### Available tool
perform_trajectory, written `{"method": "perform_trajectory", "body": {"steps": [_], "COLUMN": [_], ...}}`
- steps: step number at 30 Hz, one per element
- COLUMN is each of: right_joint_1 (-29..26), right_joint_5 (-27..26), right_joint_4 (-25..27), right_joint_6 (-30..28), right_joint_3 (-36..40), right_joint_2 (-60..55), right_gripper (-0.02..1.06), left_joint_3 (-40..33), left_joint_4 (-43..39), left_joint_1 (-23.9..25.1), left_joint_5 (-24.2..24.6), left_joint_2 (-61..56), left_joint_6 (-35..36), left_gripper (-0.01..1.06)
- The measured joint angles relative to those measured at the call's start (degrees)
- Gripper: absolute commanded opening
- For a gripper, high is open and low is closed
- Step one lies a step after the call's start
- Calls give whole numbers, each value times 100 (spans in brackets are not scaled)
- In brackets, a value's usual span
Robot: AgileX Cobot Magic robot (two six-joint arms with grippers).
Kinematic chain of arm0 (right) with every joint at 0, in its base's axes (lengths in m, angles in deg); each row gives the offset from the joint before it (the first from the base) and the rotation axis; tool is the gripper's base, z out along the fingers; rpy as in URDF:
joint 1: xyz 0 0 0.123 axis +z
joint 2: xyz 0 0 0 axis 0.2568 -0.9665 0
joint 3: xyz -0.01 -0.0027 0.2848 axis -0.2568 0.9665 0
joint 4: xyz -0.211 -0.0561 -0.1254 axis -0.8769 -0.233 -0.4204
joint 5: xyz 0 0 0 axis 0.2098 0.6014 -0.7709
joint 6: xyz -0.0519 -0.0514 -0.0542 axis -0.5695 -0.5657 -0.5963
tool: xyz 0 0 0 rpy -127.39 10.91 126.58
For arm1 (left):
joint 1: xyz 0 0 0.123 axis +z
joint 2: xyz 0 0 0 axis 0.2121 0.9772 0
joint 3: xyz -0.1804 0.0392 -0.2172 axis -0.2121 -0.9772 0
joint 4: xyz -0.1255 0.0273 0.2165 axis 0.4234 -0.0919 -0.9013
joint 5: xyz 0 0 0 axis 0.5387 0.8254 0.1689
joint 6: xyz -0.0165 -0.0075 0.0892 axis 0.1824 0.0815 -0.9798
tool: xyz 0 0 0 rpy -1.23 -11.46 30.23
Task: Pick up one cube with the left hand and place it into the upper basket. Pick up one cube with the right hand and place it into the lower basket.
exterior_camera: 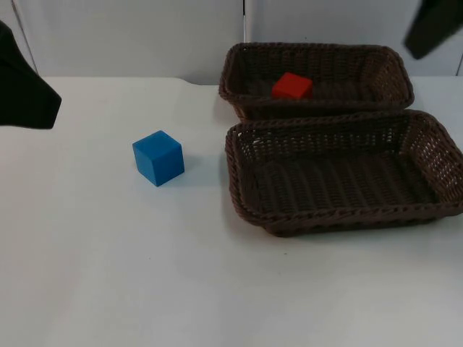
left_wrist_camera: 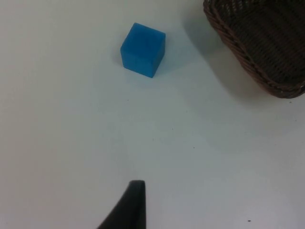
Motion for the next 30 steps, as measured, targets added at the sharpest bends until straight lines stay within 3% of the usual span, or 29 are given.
{"method": "perform_trajectory", "body": {"steps": [16, 30], "right_joint_1": [1353, 1676], "right_joint_5": [-129, -235], "right_joint_4": [-137, -123], "right_joint_6": [51, 123], "right_joint_3": [-2177, -3412], "right_joint_2": [-2102, -3498], "right_gripper": [92, 92], "left_joint_3": [0, 0], "left_joint_4": [0, 0], "left_joint_1": [0, 0], "left_joint_5": [0, 0], "left_joint_2": [0, 0], "left_joint_6": [0, 0], "left_gripper": [105, 105]}}
